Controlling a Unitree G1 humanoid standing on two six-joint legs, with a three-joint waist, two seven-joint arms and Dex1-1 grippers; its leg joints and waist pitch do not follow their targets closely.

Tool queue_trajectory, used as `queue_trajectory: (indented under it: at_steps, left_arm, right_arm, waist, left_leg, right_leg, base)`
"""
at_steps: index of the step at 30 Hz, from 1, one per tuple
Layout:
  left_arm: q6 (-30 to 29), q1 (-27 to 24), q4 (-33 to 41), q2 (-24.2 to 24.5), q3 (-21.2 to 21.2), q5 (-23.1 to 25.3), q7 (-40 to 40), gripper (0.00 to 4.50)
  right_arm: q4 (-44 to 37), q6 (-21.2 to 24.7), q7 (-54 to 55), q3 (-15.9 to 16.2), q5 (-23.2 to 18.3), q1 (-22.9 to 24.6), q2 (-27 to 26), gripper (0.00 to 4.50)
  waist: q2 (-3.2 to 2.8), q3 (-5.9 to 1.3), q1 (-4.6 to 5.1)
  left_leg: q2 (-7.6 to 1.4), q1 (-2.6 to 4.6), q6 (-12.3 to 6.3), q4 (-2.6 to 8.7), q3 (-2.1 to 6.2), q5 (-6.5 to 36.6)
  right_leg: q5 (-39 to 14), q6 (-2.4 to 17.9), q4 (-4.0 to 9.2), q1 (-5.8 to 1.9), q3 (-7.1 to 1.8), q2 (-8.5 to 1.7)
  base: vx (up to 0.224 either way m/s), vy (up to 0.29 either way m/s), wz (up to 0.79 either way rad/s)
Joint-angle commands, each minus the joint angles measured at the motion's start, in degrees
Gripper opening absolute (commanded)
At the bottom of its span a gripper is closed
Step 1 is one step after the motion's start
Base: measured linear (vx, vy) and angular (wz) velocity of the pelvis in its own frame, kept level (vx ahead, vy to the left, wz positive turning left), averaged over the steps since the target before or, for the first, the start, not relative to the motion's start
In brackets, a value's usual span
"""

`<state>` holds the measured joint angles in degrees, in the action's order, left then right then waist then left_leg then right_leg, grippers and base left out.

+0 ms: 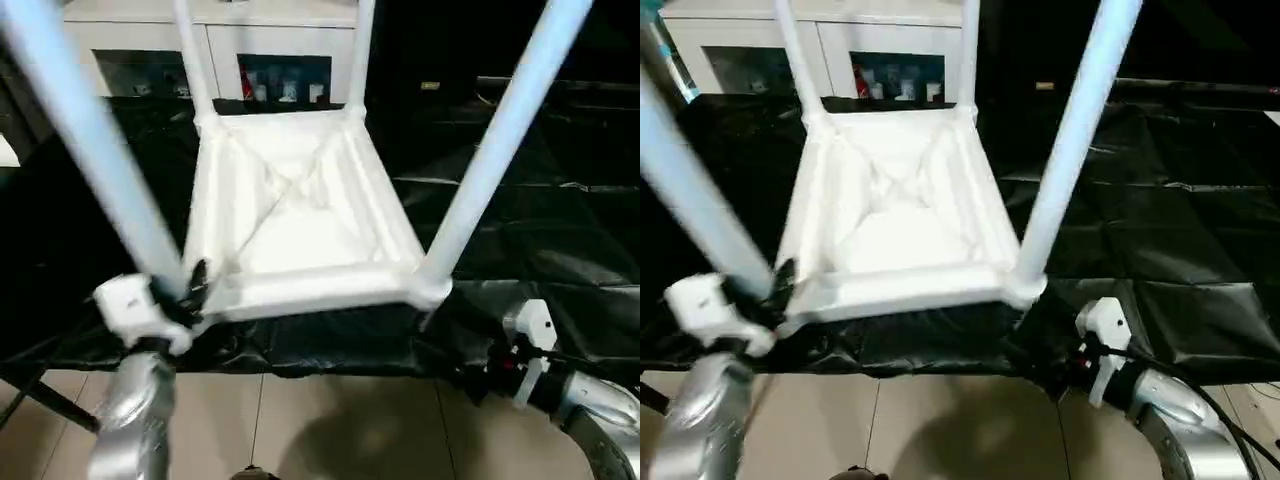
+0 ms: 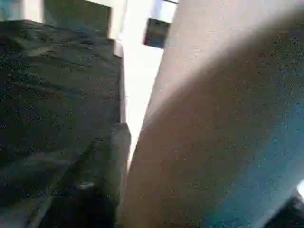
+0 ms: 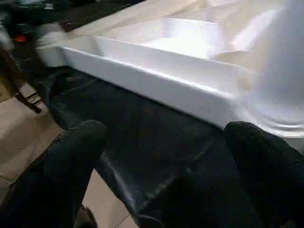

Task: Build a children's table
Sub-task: Flip table

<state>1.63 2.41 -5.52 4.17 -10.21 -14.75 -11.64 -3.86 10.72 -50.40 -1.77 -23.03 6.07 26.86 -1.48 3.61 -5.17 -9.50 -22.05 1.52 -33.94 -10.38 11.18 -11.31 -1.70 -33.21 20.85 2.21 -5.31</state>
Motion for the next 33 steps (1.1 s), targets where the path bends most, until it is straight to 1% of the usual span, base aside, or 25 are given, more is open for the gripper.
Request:
queue_trajectory:
  at_steps: [1, 3, 4, 6, 7, 8, 9, 10, 12, 13, 14, 15, 16, 17, 18, 19, 20, 22, 23, 25, 26, 27, 30, 32, 33]
  left_arm:
    - [-1.1, 1.1, -2.1, -0.2, 1.8, 0.8, 0.2, 2.56]
    - [-1.3, 2.0, -2.9, 0.0, 1.6, 1.2, 0.8, 2.43]
    - [-1.6, 2.4, -3.2, 0.0, 1.2, 1.7, 2.1, 2.39]
    - [-1.7, 2.5, -3.2, -0.2, 0.8, 1.8, 2.9, 2.31]
    - [-1.6, 2.7, -3.5, -0.3, 0.3, 1.8, 3.3, 2.29]
    - [-1.4, 2.7, -3.5, -0.6, 0.0, 1.5, 3.4, 2.27]
    - [-1.0, 2.8, -3.6, -1.0, -0.4, 1.1, 3.6, 2.25]
    - [-0.4, 2.7, -3.2, -1.8, -0.8, -0.3, 2.9, 2.25]
    - [0.7, 2.6, -2.3, -3.0, -1.3, -2.7, 1.6, 2.25]
    - [1.4, 2.6, -1.7, -3.8, -1.5, -4.3, 0.7, 2.25]
    - [1.9, 2.7, 0.6, -6.1, -2.7, -9.3, -0.5, 2.25]
    - [1.8, 2.8, 1.0, -6.5, -2.9, -10.2, -0.6, 2.25]
    - [1.6, 2.8, 1.6, -6.9, -3.1, -11.2, -0.7, 2.25]
    - [1.1, 2.6, 3.4, -7.8, -3.1, -13.7, -1.4, 2.25]
    - [0.9, 2.5, 4.2, -8.2, -2.9, -14.4, -1.8, 2.25]
    - [0.8, 2.5, 4.8, -8.5, -2.8, -15.1, -2.2, 2.25]
    - [0.5, 2.5, 5.4, -8.7, -2.6, -15.5, -2.7, 2.25]
    - [0.3, 2.5, 5.8, -8.8, -2.5, -15.4, -3.1, 2.25]
    - [0.1, 2.6, 6.1, -8.9, -2.5, -15.6, -3.4, 2.25]
    - [-0.2, 2.9, 6.7, -9.1, -2.4, -16.0, -3.8, 2.23]
    - [-0.2, 2.9, 6.7, -9.1, -2.4, -16.0, -3.8, 2.22]
    - [-0.6, 3.2, 6.9, -9.3, -2.6, -16.0, -4.2, 2.22]
    - [-1.5, 3.6, 7.0, -9.3, -2.1, -16.6, -4.3, 2.22]
    - [-1.5, 3.6, 7.0, -9.3, -2.0, -16.8, -4.3, 2.22]
    - [-1.6, 3.6, 7.0, -9.3, -1.8, -17.0, -4.1, 2.22]
  right_arm:
    - [-0.7, 0.5, 0.3, 0.3, -0.7, -0.6, -0.4, 4.5]
    - [-0.4, 0.7, 1.6, 1.3, -0.1, -1.7, -1.9, 4.5]
    - [0.8, 0.8, 4.0, 2.2, 1.4, -3.1, -3.6, 4.5]
    - [1.3, 1.3, 5.5, 2.5, 1.8, -3.8, -4.6, 4.5]
    - [1.7, 2.4, 7.0, 2.7, 2.1, -4.6, -5.5, 4.5]
    - [2.1, 2.6, 8.1, 2.8, 2.1, -5.3, -6.6, 4.5]
    - [2.7, 3.0, 9.7, 2.9, 2.1, -6.4, -8.3, 4.5]
    - [3.3, 4.0, 11.2, 2.9, 1.8, -7.5, -9.8, 4.5]
    - [3.7, 4.6, 12.5, 3.0, 1.5, -8.5, -11.4, 4.5]
    - [4.0, 5.1, 13.2, 3.1, 1.2, -9.2, -12.4, 4.5]
    - [4.9, 8.1, 15.5, 2.5, -0.6, -10.9, -14.5, 4.5]
    - [5.1, 8.8, 15.6, 2.4, -1.3, -11.2, -14.8, 4.5]
    - [5.2, 9.9, 15.7, 2.2, -2.2, -11.6, -15.2, 4.5]
    - [5.0, 12.7, 14.8, 2.2, -4.8, -12.2, -15.9, 4.5]
    - [4.8, 14.1, 14.2, 2.2, -6.2, -12.6, -16.3, 4.5]
    - [4.7, 14.8, 14.2, 2.1, -6.8, -13.0, -16.6, 4.5]
    - [5.0, 15.2, 14.5, 1.7, -7.1, -13.7, -17.1, 4.5]
    - [5.4, 15.6, 14.8, 1.2, -7.5, -14.3, -17.7, 4.5]
    - [6.0, 16.0, 15.4, 0.6, -7.9, -14.9, -18.2, 4.5]
    - [7.7, 16.4, 16.8, -1.1, -9.4, -16.8, -19.8, 4.5]
    - [7.7, 16.4, 16.8, -1.1, -9.4, -16.8, -19.8, 4.5]
    - [8.7, 17.2, 17.3, -2.3, -11.0, -18.2, -20.8, 4.5]
    - [11.3, 17.9, 17.7, -3.9, -13.8, -21.5, -22.6, 4.5]
    - [12.4, 17.6, 17.4, -3.9, -13.8, -22.4, -22.9, 4.5]
    - [13.9, 17.1, 16.9, -3.9, -13.5, -23.4, -23.1, 4.5]
  waist:
    - [0.29, -2.65, 0.5]
    - [0.32, -2.7, 0.77]
    - [0.52, -2.79, 0.89]
    - [0.33, -2.79, 1.08]
    - [0.53, -2.85, 1.21]
    - [0.37, -2.84, 1.13]
    - [0.57, -2.82, 1.32]
    - [0.7, -2.81, 1.4]
    - [0.46, -2.77, 1.59]
    - [0.74, -2.85, 1.53]
    - [1.27, -2.79, 1.76]
    - [1.0, -2.86, 1.73]
    - [0.86, -3.17, 1.74]
    - [0.88, -3.33, 1.64]
    - [1.21, -3.59, 1.51]
    - [1.09, -3.75, 1.35]
    - [1.24, -3.66, 1.35]
    - [1.13, -3.62, 1.29]
    - [1.32, -3.51, 1.44]
    - [1.47, -3.44, 1.53]
    - [1.54, -3.4, 1.56]
    - [1.64, -3.32, 1.57]
    - [1.46, -3.33, 1.49]
    - [1.34, -3.16, 1.45]
    - [1.14, -3.2, 1.34]
  left_leg:
    - [-3.7, 1.18, -0.53, 5.24, 1.66, 16.9]
    - [-3.66, 0.98, -0.37, 5.29, 1.77, 16.6]
    - [-3.64, 1.02, -0.45, 5.2, 1.76, 16.2]
    - [-3.6, 1.02, -0.42, 5.17, 1.69, 15.9]
    - [-3.63, 0.97, -0.59, 5.12, 1.63, 15.3]
    - [-3.65, 1.15, -0.68, 5.09, 1.61, 15.0]
    - [-3.63, 1.05, -0.9, 5.05, 1.53, 14.4]
    - [-3.58, 0.86, -1.04, 5.11, 1.5, 13.7]
    - [-3.6, 0.91, -1.07, 5.15, 1.49, 13.5]
    - [-3.65, 1.01, -1.13, 5.05, 1.45, 13.2]
    - [-3.65, 0.81, -1.51, 5.07, 1.37, 12.3]
    - [-3.64, 0.76, -1.59, 5.11, 1.45, 11.9]
    - [-3.61, 0.82, -1.93, 4.78, 1.35, 10.0]
    - [-3.66, 0.86, -2.43, 4.63, 1.29, 8.6]
    - [-3.56, 0.52, -3.93, 4.26, 1.2, 5.7]
    - [-3.52, 0.4, -5.2, 3.93, 1.02, 3.8]
    - [-3.49, 0.23, -6.0, 3.91, 0.92, 3.2]
    - [-3.54, 0.28, -6.47, 3.75, 0.81, 2.9]
    - [-3.55, 0.15, -6.38, 3.84, 0.76, 3.2]
    - [-3.61, 0.27, -5.79, 3.86, 0.57, 4.4]
    - [-3.61, 0.28, -5.56, 3.86, 0.49, 4.8]
    - [-3.6, 0.32, -5.1, 3.88, 0.41, 5.5]
    - [-3.7, 0.47, -4.4, 3.91, 0.32, 6.1]
    - [-3.71, 0.47, -3.65, 4.06, 0.26, 6.9]
    - [-3.78, 0.67, -2.91, 4.07, 0.22, 7.5]
  right_leg:
    - [-16.7, 8.3, 4.35, -0.47, -1.89, -2.99]
    - [-16.2, 8.6, 4.23, -0.54, -1.78, -2.94]
    - [-15.5, 8.7, 4.13, -0.55, -1.74, -2.88]
    - [-15.4, 9.3, 4.07, -0.42, -1.75, -2.95]
    - [-14.9, 9.4, 4.05, -0.55, -1.76, -2.94]
    - [-14.5, 9.6, 4.01, -0.34, -1.82, -2.85]
    - [-13.5, 10.2, 3.87, -0.34, -1.84, -2.83]
    - [-13.0, 10.4, 3.79, -0.43, -1.75, -2.81]
    - [-13.0, 10.8, 3.74, -0.34, -1.79, -2.88]
    - [-12.7, 10.7, 3.62, -0.35, -1.8, -2.9]
    - [-12.0, 10.8, 3.57, -0.42, -1.84, -2.9]
    - [-11.7, 11.2, 3.34, -0.54, -1.81, -3.03]
    - [-9.3, 11.6, 3.09, -0.5, -1.8, -2.89]
    - [-7.3, 11.7, 2.94, -0.48, -1.82, -2.86]
    - [-2.8, 12.8, 2.27, -0.71, -1.78, -2.89]
    - [0.9, 13.5, 1.87, -0.4, -1.7, -2.67]
    - [2.3, 14.1, 1.7, -0.41, -1.64, -2.63]
    - [3.2, 14.1, 1.69, -0.28, -1.59, -2.59]
    - [2.8, 13.8, 1.75, -0.37, -1.56, -2.5]
    - [1.5, 13.6, 1.84, -0.29, -1.69, -2.64]
    - [1.0, 13.6, 1.88, -0.29, -1.75, -2.7]
    - [-0.2, 13.3, 1.95, -0.22, -1.8, -2.61]
    - [-1.2, 12.9, 1.9, 0.0, -1.86, -2.58]
    - [-2.6, 12.8, 2.03, 0.09, -1.82, -2.54]
    - [-3.1, 12.5, 2.09, 0.2, -1.84, -2.5]
  base:
    - [0.0, 0.0, 0.0]
    - [0.0, 0.0, 0.0]
    - [0.0, 0.0, 0.0]
    - [0.0, 0.0, 0.0]
    - [0.0, 0.0, 0.0]
    - [0.0, 0.0, 0.0]
    - [0.0, 0.0, 0.0]
    - [0.0, 0.0, 0.0]
    - [0.0, 0.0, 0.0]
    - [0.0, 0.0, 0.0]
    - [0.0, 0.0, 0.0]
    - [0.0, 0.0, 0.0]
    - [0.0, 0.0, 0.0]
    - [0.0, 0.0, 0.0]
    - [0.0, 0.0, 0.0]
    - [0.0, 0.0, 0.0]
    - [0.0, 0.0, 0.0]
    - [0.0, 0.0, 0.0]
    - [0.0, 0.0, 0.0]
    - [0.0, 0.0, 0.0]
    - [0.0, 0.0, 0.0]
    - [0.0, 0.0, 0.0]
    - [0.0, 0.0, 0.0]
    - [0.0, 0.0, 0.0]
    - [0.0, 0.0, 0.0]
